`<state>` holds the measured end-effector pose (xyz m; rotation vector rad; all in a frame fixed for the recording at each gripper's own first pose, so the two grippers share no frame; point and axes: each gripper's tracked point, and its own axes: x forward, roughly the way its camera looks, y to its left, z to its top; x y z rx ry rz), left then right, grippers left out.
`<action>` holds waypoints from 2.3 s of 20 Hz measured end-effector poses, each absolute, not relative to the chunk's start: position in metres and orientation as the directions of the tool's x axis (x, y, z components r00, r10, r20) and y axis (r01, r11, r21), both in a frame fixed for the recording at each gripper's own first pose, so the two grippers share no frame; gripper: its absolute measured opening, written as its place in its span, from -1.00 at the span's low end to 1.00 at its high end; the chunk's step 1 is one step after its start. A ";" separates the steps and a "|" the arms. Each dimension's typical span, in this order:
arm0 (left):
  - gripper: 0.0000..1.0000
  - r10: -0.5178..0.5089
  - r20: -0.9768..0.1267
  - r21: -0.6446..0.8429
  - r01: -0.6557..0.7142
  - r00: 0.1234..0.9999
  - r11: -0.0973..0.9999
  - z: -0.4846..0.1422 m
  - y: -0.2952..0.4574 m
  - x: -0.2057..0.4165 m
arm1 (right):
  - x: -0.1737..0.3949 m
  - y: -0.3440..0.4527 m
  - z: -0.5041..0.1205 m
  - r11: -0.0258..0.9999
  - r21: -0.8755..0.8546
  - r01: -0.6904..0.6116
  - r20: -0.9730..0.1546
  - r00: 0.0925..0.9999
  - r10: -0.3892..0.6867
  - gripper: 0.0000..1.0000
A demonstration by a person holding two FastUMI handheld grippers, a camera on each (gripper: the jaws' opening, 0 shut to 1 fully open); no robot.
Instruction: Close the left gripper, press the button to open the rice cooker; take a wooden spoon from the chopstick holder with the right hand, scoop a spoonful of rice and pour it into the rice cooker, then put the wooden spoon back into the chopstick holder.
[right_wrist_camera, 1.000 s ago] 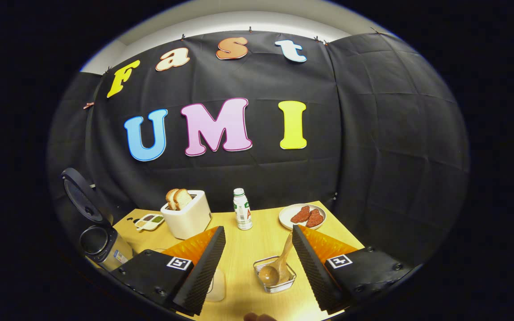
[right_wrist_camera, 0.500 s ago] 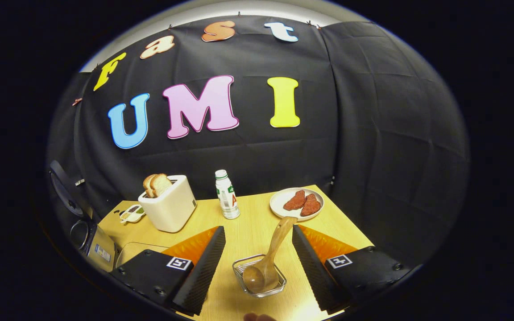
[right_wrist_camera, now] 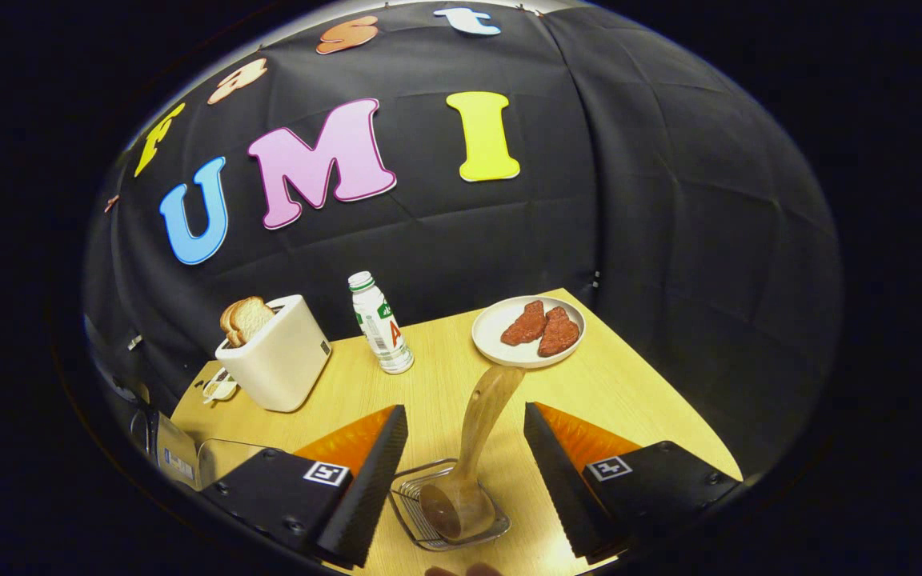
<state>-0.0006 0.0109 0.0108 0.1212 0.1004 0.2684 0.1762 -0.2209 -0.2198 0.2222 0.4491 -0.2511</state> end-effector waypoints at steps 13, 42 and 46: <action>0.73 0.278 -0.106 0.133 -0.264 0.955 0.955 0.004 -0.002 -0.011 | 0.190 -0.223 -0.237 0.937 0.216 0.274 -0.520 0.845 -0.127 -0.07; 0.74 0.213 -0.092 0.131 -0.200 0.973 0.971 -0.002 0.013 -0.016 | 0.133 -0.189 -0.113 0.947 0.207 0.247 -0.288 0.940 -0.182 -0.74; 0.73 0.199 -0.081 0.125 -0.189 0.977 0.974 0.002 0.020 -0.016 | 0.136 -0.147 -0.089 0.947 0.260 0.189 -0.255 0.959 -0.121 -0.75</action>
